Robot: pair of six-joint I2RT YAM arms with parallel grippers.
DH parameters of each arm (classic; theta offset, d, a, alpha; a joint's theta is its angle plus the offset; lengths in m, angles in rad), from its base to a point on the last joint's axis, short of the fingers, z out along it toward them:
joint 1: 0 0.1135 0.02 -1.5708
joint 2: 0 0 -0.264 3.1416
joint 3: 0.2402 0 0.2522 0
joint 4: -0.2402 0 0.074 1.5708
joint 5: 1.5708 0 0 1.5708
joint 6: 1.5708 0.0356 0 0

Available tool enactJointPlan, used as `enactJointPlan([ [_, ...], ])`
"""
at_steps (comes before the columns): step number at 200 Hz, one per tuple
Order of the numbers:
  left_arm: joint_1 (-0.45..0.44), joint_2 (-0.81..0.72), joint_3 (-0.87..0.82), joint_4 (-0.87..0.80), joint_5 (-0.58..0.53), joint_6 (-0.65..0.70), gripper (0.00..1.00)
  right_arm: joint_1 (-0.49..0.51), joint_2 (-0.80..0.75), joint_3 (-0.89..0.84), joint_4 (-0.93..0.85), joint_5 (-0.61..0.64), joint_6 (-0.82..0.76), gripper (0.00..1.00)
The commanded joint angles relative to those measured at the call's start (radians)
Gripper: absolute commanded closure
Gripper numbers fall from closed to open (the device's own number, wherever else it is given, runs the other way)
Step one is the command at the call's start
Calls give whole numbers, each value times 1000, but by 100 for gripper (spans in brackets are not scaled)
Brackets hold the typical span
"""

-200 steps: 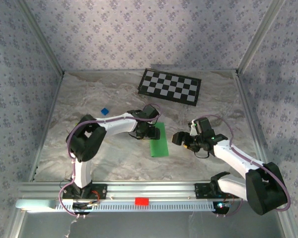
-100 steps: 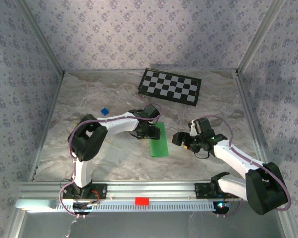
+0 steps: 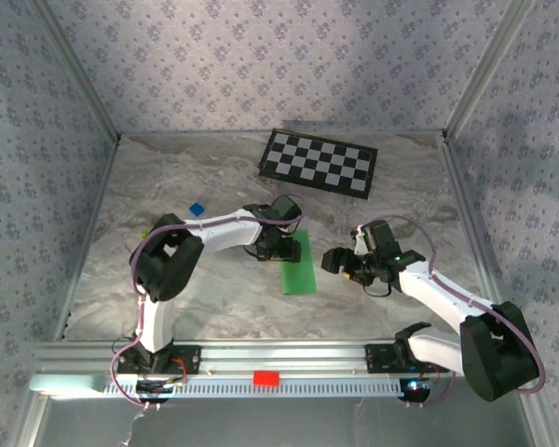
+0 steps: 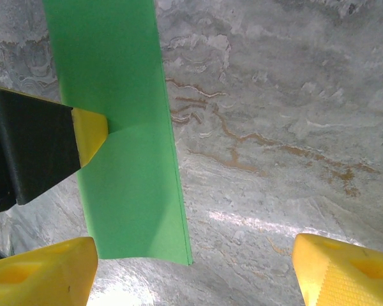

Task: Fold a paper plane with a square sheet of paper (pick it up from the middle)
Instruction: Hold the square sheet of paper at the center of the table.

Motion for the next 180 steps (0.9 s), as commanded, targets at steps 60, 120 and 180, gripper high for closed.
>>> enactJointPlan([
  [60, 8, 91, -23, -3, -50, -27, 34, 8, 9, 29, -20, 17, -20, 19],
  [120, 8, 101, -23, 0, -45, -14, 34, 10, 14, 25, -15, 14, -20, 19],
  [180, 7, 106, -27, 7, -48, -2, 33, 11, 17, 28, -14, 11, -20, 19],
])
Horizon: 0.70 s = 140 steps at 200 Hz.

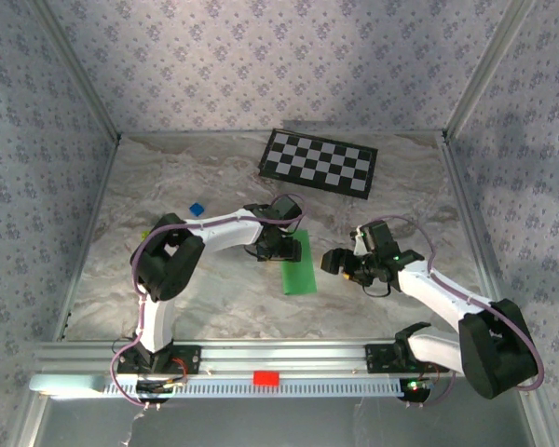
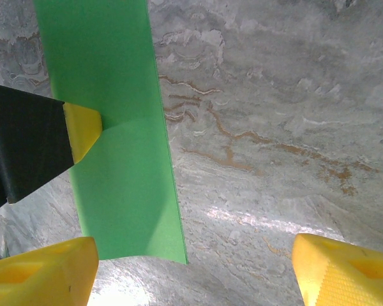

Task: Fold a paper plane with a square sheet of paper (pick it up from the middle)
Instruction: Hold the square sheet of paper at the center of the table.

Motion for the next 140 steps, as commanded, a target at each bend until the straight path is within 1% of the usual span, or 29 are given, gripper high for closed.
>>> enactJointPlan([
  [1, 7, 97, -32, 12, -44, 22, 33, 6, 5, 29, -15, 5, -20, 19],
  [84, 6, 112, -25, 13, -52, 42, 33, 9, 11, 26, -13, 5, -20, 19],
  [124, 6, 120, -19, 10, -51, 47, 33, 11, 23, 32, -10, -8, -20, 26],
  [128, 6, 120, -19, 10, -51, 48, 33, 10, 24, 33, -12, -10, -51, 27],
  [140, 6, 119, -20, 9, -52, 46, 33, 10, 30, 37, -10, -16, -54, 30],
])
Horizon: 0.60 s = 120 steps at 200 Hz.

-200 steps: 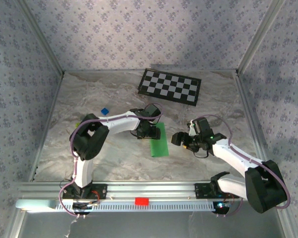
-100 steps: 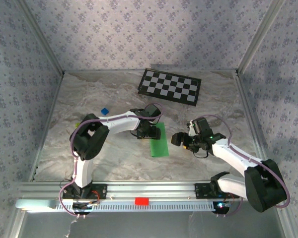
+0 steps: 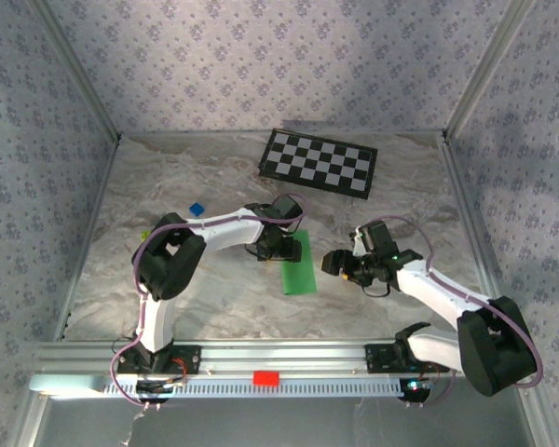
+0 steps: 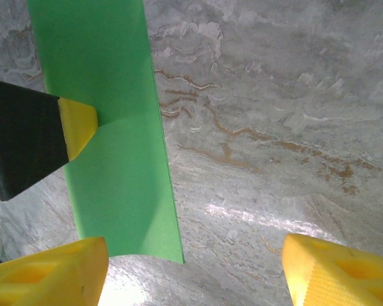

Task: Fold a paper plane with a square sheet of paper (pick it up from the middle)
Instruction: Hold the square sheet of paper at the center of the table.

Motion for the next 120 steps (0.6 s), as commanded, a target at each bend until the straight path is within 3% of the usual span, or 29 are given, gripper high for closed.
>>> enactJointPlan([
  [1, 5, 108, -38, 25, -51, 33, 33, 6, 13, 35, -11, -17, -42, 30],
  [68, 5, 100, -48, 27, -50, 34, 35, 24, 70, 56, 38, -60, -36, 49],
  [104, 6, 100, -48, 28, -49, 32, 34, 47, 157, 89, 131, -118, -23, 88],
  [120, 5, 101, -48, 28, -49, 33, 34, 55, 216, 121, 142, -113, -23, 98],
])
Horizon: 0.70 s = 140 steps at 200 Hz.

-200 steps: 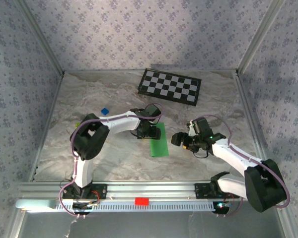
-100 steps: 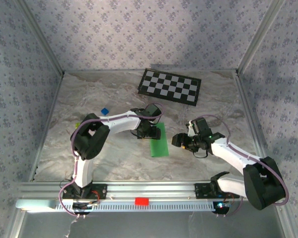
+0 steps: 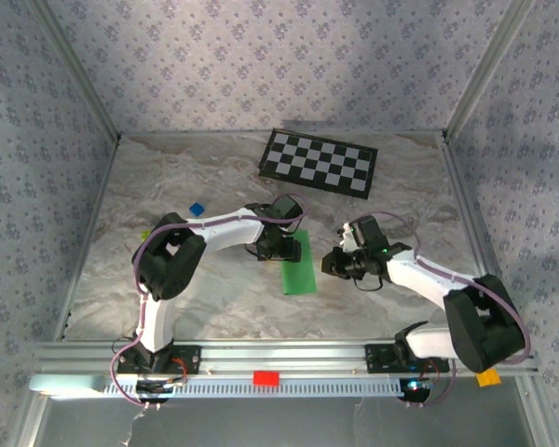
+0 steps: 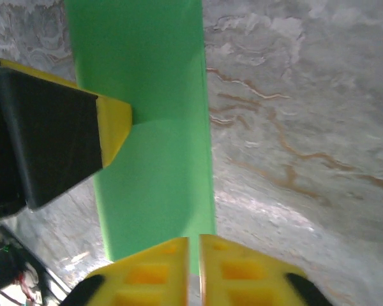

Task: Fold a paper plane with a square sheet of paper (pick it up from the middle)
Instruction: Hold the square sheet of paper at the center of the table.

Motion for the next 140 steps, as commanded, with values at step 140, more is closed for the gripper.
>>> enactJointPlan([
  [140, 5, 106, -50, 42, -35, 22, 34, 46, 344, 222, 98, -38, 14, 100],
])
